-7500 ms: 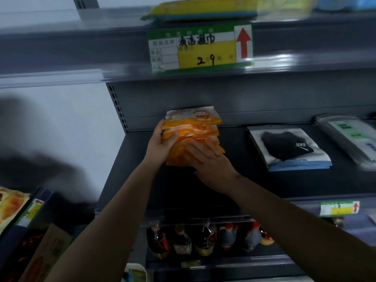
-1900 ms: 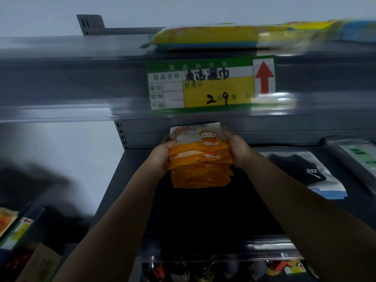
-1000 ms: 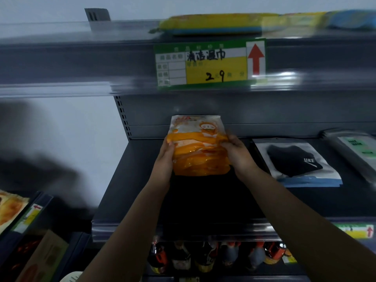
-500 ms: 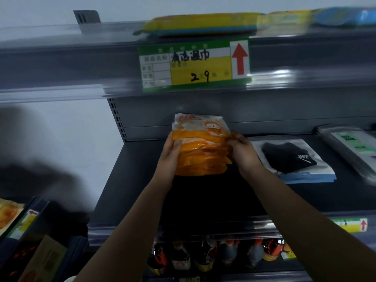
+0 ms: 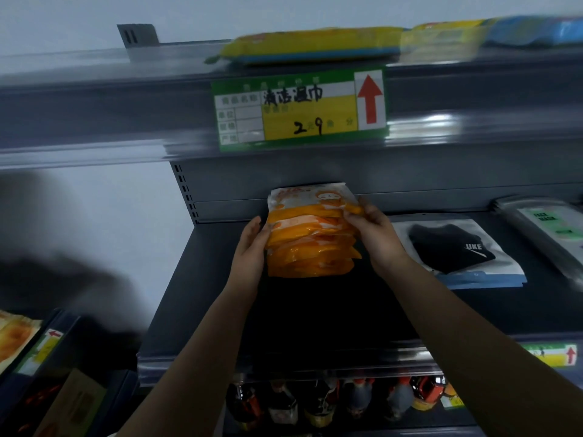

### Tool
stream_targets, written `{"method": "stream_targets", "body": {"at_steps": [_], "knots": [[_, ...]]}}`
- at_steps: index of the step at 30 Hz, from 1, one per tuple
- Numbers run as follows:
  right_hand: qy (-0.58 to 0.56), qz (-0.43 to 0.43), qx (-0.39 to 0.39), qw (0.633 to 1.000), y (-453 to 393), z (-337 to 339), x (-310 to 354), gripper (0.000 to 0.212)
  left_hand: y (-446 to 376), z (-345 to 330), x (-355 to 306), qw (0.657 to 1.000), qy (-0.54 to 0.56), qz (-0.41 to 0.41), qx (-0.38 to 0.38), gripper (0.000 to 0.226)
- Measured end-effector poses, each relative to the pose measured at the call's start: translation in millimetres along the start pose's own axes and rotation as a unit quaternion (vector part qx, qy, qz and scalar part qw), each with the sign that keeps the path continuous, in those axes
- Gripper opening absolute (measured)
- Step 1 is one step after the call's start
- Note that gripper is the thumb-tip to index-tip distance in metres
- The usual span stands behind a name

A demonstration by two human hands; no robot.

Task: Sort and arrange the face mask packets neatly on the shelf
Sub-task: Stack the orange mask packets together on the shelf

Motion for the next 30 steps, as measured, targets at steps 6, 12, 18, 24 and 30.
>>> {"method": "stream_targets", "body": {"at_steps": [6,12,18,24,30], "knots": [[0.012,-0.017,0.003,1.0,-1.2,-2.4,-3.3,0.022,2.3,-4.8,0.8,1.0,0.004,-0.01,0.026,0.038],[-0.024,-0.054,-0.006,0.998,5.2,12.1,-14.1,0.059,10.5,1.1,5.6,1.0,-0.001,-0.004,-0.003,0.047],[0.127,-0.11,0.1,0.981,22.8,29.1,-45.0,0.093,29.0,11.2,32.7,0.997,-0.01,0.075,0.032,0.061],[0.161,-0.102,0.088,0.978,25.6,19.3,-49.0,0.079,31.0,-0.8,31.6,0.995,0.002,0.068,0.072,0.042],[0.226,-0.093,0.064,0.968,29.5,15.0,-48.6,0.065,27.2,0.1,30.5,0.995,-0.031,0.063,0.071,0.042]]}}
Point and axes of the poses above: each hand's wrist, its own y-axis away from the middle knuckle, its own z-axis out of the back of the hand, x = y × z, the point moved 1 cm from there along -y, towards the middle knuckle, and after that the axes turned 3 degrees about -z, right-handed, at the moved point
